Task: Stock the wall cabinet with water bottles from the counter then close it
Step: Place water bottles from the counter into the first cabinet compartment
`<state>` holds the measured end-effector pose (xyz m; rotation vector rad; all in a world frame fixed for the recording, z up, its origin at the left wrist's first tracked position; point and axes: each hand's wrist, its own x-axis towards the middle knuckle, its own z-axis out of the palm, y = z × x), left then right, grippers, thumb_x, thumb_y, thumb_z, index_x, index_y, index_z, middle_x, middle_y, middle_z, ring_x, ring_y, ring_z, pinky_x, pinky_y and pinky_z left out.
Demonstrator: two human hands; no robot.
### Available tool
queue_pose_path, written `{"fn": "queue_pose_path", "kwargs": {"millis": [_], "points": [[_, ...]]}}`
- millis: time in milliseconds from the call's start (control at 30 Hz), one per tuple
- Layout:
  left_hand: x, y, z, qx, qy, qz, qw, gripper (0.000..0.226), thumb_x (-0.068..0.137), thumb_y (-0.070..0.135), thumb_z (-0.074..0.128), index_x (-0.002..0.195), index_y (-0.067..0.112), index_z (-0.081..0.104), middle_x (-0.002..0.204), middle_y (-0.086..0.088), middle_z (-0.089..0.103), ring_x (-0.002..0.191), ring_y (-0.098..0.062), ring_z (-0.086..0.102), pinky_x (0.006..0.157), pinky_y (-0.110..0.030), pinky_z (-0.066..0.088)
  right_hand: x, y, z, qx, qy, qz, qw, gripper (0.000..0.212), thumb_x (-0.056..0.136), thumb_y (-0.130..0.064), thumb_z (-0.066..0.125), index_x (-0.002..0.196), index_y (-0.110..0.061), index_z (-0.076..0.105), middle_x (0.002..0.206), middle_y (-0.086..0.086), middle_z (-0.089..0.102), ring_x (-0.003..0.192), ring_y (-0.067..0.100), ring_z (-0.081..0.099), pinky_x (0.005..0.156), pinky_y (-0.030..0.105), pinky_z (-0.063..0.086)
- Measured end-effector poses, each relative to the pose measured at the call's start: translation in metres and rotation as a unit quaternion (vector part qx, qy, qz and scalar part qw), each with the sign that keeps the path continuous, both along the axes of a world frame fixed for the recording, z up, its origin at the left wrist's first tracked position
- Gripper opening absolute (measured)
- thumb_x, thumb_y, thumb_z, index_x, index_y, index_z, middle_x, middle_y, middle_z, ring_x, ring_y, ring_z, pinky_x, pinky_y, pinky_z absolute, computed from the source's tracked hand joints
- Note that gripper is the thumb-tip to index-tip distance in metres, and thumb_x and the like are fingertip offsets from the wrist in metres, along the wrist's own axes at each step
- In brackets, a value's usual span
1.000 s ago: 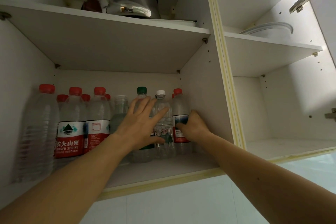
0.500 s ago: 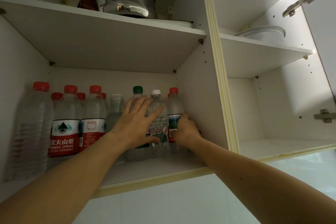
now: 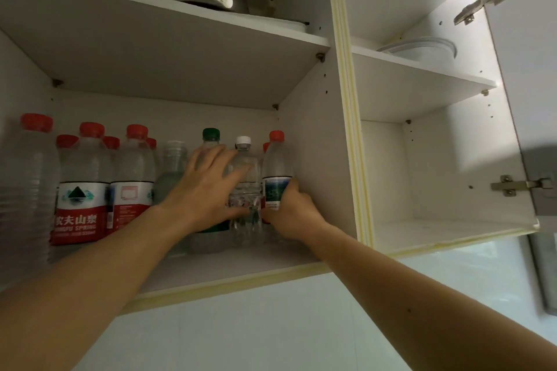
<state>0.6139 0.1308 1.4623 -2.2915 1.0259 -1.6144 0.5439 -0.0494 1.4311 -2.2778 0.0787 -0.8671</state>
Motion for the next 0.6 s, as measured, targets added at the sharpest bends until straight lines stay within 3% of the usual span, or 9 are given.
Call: {"fn": "queue_pose_path", "kwargs": {"millis": [133, 233, 333, 433, 600], "points": [[-0.032, -0.003, 0.004, -0.089, 0.058, -0.091, 0.99, 0.073, 0.086, 0.064, 0.055, 0.142, 0.016, 0.052, 0.141, -0.009, 0.047, 0.133, -0.028, 0.04, 0.109, -0.046, 0.037, -0.027, -0.008, -0.013, -0.048, -0.05, 0.014, 0.997, 0.052, 0.094, -0.034, 0.065, 0.14, -0.019, 0.047, 0.131, 0.01, 0.058, 0.116, 0.031, 0.059, 0.1, 0.049, 0.052], [-0.068, -0.022, -0.003, -0.163, 0.106, -0.152, 0.969, 0.053, 0.095, 0.054, 0.056, 0.13, 0.014, 0.059, 0.126, -0.004, 0.054, 0.119, -0.019, 0.048, 0.096, -0.032, 0.04, -0.059, -0.02, -0.026, -0.145, -0.119, -0.034, 0.982, 0.039, 0.098, -0.03, 0.056, 0.136, -0.02, 0.056, 0.125, 0.004, 0.059, 0.109, 0.024, 0.056, 0.095, 0.039, 0.05], [-0.11, -0.045, -0.02, -0.194, 0.133, -0.2, 0.951, 0.036, 0.099, 0.046, 0.056, 0.115, 0.016, 0.067, 0.109, 0.001, 0.064, 0.098, -0.01, 0.059, 0.084, -0.027, 0.051, -0.095, -0.036, -0.043, -0.165, -0.192, 0.018, 0.967, 0.03, 0.102, -0.028, 0.051, 0.129, -0.02, 0.063, 0.116, -0.002, 0.057, 0.103, 0.018, 0.053, 0.094, 0.035, 0.051], [-0.155, -0.064, -0.043, -0.263, 0.165, -0.24, 0.92, 0.026, 0.1, 0.04, 0.056, 0.101, 0.019, 0.071, 0.091, 0.009, 0.067, 0.083, -0.003, 0.061, 0.07, -0.016, 0.048, -0.13, -0.056, -0.067, -0.178, -0.235, 0.074, 0.953, 0.025, 0.101, -0.022, 0.054, 0.122, -0.016, 0.066, 0.115, -0.002, 0.059, 0.107, 0.019, 0.054, 0.094, 0.038, 0.052], [-0.219, -0.096, -0.111, -0.37, 0.263, -0.261, 0.852, 0.026, 0.101, 0.033, 0.056, 0.098, 0.014, 0.072, 0.086, -0.002, 0.07, 0.079, -0.015, 0.066, 0.062, -0.029, 0.059, -0.169, -0.107, -0.132, -0.133, -0.187, 0.157, 0.961, 0.024, 0.099, -0.021, 0.057, 0.121, -0.017, 0.066, 0.117, -0.006, 0.06, 0.106, 0.01, 0.058, 0.09, 0.03, 0.053]]}}
